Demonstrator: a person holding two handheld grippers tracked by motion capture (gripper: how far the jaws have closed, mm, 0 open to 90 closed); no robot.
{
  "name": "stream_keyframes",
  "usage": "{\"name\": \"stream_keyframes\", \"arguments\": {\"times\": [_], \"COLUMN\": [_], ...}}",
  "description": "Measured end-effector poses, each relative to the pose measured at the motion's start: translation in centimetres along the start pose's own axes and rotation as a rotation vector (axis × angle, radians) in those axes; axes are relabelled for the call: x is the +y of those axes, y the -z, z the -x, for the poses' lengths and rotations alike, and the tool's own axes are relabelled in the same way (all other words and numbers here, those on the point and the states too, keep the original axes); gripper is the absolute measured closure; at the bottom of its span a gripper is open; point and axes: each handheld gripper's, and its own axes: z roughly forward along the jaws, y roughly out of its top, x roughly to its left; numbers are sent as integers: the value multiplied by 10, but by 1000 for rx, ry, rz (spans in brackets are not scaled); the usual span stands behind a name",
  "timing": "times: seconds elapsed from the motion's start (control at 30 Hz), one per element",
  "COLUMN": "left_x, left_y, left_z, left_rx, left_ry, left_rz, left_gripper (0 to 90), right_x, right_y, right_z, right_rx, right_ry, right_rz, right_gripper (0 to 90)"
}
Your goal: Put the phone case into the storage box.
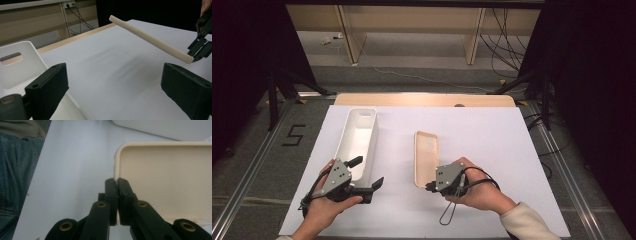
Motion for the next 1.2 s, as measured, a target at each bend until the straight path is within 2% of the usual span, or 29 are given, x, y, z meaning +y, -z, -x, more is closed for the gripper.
{"name": "stream_keyframes", "arguments": {"times": [0.27,0.37,0.5,0.77,0.93,1.2], "left_x": [7,12,19,37,48,60], "left_y": [-3,-8,-19,-38,-52,-71], "left_z": [3,4,4,0,3,7], "left_rx": [-11,-13,-19,-27,-29,-35], "left_ry": [28,21,26,41,40,42], "left_rz": [3,-1,-27,-41,-66,-101], "left_gripper": [94,99,107,108,81,90], "right_x": [1,1,0,0,1,0], "right_y": [-1,-1,-1,-3,-5,-5], "right_z": [-3,-5,-6,-8,-9,-8], "right_rx": [2,5,2,8,10,-1], "right_ry": [2,6,6,1,0,4], "right_rz": [4,3,6,6,10,12], "right_gripper": [883,883,883,883,883,883]}}
